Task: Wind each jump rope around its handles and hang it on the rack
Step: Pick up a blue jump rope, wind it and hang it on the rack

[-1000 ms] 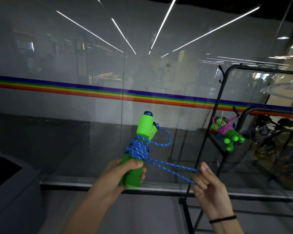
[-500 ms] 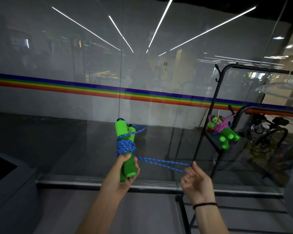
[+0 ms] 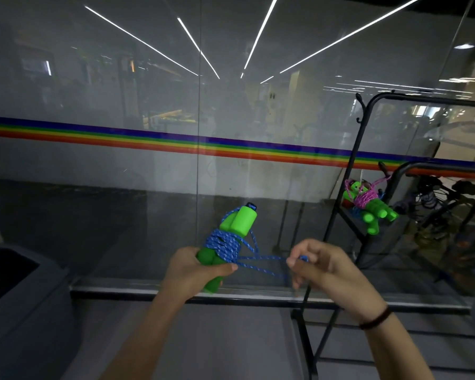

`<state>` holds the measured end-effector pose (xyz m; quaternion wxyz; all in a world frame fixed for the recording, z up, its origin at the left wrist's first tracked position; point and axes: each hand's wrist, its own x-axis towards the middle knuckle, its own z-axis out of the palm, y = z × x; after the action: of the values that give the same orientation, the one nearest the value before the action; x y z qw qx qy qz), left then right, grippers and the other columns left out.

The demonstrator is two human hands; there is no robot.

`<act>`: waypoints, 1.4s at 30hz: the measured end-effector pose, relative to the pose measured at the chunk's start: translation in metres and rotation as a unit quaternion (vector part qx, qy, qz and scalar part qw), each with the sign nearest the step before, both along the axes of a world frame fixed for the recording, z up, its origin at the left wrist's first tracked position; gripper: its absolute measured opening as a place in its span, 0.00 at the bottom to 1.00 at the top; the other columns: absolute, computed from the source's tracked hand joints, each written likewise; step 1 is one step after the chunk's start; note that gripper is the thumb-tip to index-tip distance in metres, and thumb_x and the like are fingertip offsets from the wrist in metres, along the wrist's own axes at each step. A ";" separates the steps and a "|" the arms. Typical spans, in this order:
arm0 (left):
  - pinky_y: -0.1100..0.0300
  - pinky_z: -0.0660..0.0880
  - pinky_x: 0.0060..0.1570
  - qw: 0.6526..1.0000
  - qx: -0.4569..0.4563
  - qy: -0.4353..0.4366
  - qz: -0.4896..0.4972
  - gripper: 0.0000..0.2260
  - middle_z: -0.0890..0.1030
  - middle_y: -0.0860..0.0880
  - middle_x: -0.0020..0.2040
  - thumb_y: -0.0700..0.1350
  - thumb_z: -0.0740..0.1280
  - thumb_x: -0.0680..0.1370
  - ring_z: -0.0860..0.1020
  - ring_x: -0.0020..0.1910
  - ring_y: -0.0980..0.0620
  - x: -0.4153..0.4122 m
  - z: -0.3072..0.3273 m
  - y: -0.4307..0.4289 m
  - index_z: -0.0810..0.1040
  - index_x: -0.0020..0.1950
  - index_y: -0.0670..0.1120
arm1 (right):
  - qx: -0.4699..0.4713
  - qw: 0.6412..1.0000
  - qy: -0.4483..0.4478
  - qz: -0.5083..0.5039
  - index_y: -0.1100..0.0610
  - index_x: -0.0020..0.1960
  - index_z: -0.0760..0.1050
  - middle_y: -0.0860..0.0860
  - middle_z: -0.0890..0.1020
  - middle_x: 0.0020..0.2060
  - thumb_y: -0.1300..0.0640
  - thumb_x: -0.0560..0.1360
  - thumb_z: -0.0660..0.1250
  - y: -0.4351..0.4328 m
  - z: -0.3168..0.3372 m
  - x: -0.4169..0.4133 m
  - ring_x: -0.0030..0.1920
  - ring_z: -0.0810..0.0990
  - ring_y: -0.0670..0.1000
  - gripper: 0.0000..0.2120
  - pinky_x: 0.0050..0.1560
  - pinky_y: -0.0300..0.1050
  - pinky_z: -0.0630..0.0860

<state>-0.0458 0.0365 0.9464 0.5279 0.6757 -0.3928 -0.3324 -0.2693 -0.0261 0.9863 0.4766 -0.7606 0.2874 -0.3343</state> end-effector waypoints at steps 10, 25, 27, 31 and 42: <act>0.61 0.72 0.34 0.955 0.056 -0.289 -0.046 0.10 0.79 0.50 0.31 0.50 0.76 0.61 0.81 0.35 0.52 -0.022 0.007 -0.016 0.76 0.31 0.48 | -0.271 0.957 0.060 0.086 0.50 0.40 0.78 0.42 0.81 0.33 0.58 0.70 0.71 0.030 0.047 0.009 0.33 0.78 0.42 0.04 0.36 0.34 0.72; 0.59 0.67 0.37 0.822 -0.029 -0.529 -0.209 0.13 0.80 0.49 0.42 0.52 0.71 0.66 0.78 0.44 0.48 -0.031 0.017 -0.007 0.68 0.40 0.52 | 0.000 0.969 0.132 0.208 0.57 0.45 0.77 0.47 0.83 0.30 0.65 0.72 0.66 -0.053 0.043 0.043 0.33 0.81 0.43 0.05 0.42 0.33 0.75; 0.58 0.70 0.39 0.815 -0.025 -0.533 -0.225 0.14 0.81 0.49 0.43 0.55 0.72 0.66 0.78 0.45 0.48 -0.026 0.014 -0.007 0.68 0.41 0.53 | 0.030 0.964 0.144 0.223 0.57 0.45 0.77 0.47 0.84 0.30 0.64 0.73 0.65 -0.055 0.036 0.044 0.34 0.81 0.43 0.05 0.41 0.33 0.76; 0.57 0.72 0.47 0.820 -0.008 -0.550 -0.161 0.22 0.80 0.51 0.54 0.58 0.71 0.67 0.77 0.54 0.47 -0.030 -0.002 -0.008 0.71 0.57 0.52 | 0.009 0.968 0.169 0.183 0.55 0.44 0.76 0.47 0.83 0.32 0.63 0.73 0.66 -0.053 0.023 0.048 0.34 0.80 0.41 0.04 0.41 0.33 0.76; 0.58 0.76 0.41 0.966 0.077 0.161 -0.187 0.11 0.79 0.47 0.41 0.44 0.68 0.69 0.77 0.38 0.53 -0.064 -0.024 -0.009 0.76 0.51 0.45 | -0.343 0.878 0.301 -0.145 0.49 0.52 0.72 0.51 0.83 0.48 0.45 0.77 0.58 -0.035 -0.025 0.074 0.54 0.78 0.58 0.10 0.48 0.48 0.69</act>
<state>-0.1093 0.0272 0.9223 0.4590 0.5663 -0.3952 -0.5590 -0.1954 -0.0615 0.9615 0.0230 -0.8902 0.3915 -0.2319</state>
